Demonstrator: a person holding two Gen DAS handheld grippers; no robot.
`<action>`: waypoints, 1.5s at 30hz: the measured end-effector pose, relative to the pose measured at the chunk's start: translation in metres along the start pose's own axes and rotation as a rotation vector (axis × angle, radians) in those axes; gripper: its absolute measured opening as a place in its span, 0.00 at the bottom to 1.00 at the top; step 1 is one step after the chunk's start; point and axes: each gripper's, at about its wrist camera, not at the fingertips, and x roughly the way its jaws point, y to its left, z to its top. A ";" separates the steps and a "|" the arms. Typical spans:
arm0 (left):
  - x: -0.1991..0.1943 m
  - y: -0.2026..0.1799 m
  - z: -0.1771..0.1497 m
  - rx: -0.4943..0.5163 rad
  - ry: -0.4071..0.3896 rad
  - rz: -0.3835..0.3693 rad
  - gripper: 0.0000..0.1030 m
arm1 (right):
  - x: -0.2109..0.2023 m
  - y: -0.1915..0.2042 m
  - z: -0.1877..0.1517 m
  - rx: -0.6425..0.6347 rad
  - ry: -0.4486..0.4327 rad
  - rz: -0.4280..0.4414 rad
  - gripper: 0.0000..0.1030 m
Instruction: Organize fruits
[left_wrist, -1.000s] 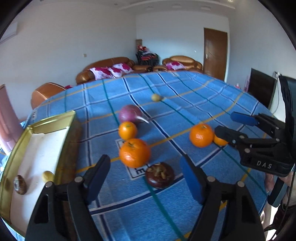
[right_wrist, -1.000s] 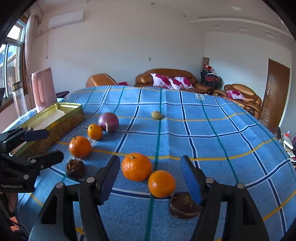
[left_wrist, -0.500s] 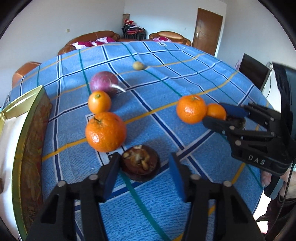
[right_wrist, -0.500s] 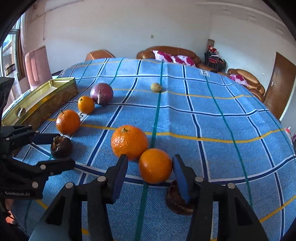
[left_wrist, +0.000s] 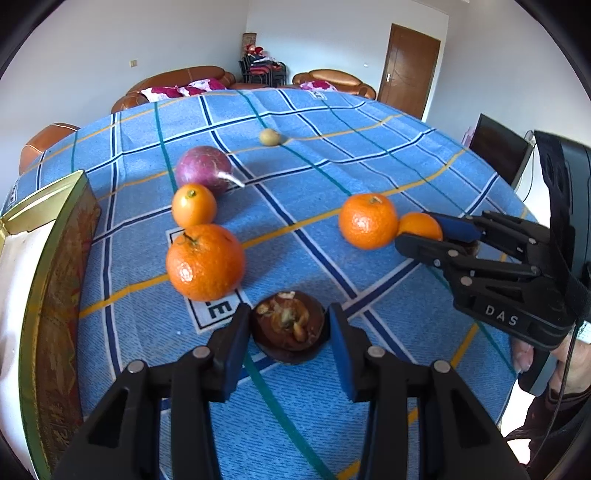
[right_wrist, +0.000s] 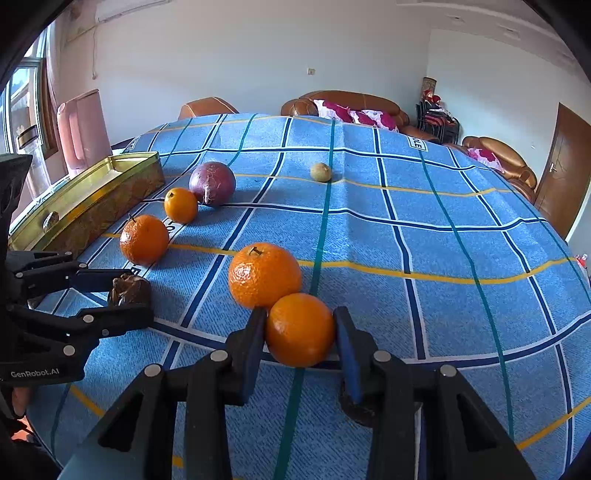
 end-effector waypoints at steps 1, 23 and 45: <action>-0.001 0.001 0.000 -0.006 -0.006 -0.003 0.42 | -0.002 0.000 0.000 0.001 -0.012 0.001 0.38; -0.039 0.000 -0.008 -0.022 -0.233 0.060 0.42 | -0.028 0.014 -0.006 -0.011 -0.183 0.040 0.38; -0.068 0.009 -0.024 -0.065 -0.392 0.126 0.42 | -0.035 0.054 -0.007 -0.059 -0.251 0.103 0.38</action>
